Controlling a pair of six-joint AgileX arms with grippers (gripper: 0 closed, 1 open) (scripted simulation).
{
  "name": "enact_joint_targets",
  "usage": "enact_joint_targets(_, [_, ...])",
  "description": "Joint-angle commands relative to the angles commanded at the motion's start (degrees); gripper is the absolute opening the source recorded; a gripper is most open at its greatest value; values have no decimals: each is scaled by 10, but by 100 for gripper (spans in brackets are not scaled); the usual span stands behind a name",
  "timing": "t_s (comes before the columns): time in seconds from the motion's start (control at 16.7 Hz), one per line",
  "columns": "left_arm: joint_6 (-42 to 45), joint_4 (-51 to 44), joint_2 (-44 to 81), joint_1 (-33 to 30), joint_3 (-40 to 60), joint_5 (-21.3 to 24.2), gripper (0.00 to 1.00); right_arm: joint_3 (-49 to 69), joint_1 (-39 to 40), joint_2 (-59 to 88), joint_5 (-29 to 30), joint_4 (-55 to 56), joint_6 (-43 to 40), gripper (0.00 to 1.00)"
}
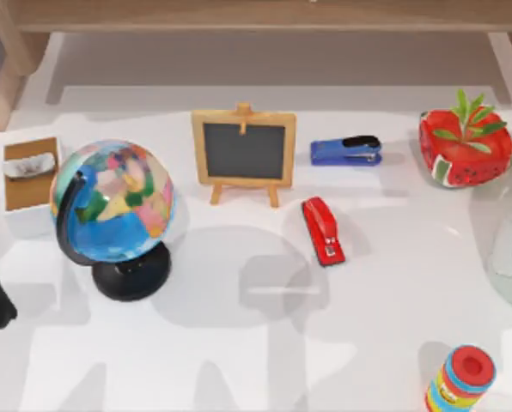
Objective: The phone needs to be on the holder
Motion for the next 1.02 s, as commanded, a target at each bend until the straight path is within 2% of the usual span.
enact_joint_targets(0.3, [0, 0, 0, 0, 0, 0, 100, -50, -178, 13, -101, 21, -204, 0])
enact_joint_targets(0.54, [0, 0, 0, 0, 0, 0, 100, -84, -271, 38, -177, 38, -313, 0])
enact_joint_targets(0.72, [0, 0, 0, 0, 0, 0, 100, -98, -303, 51, -210, 45, -349, 0])
enact_joint_targets(1.02, [0, 0, 0, 0, 0, 0, 100, -99, -307, 53, -215, 46, -353, 0])
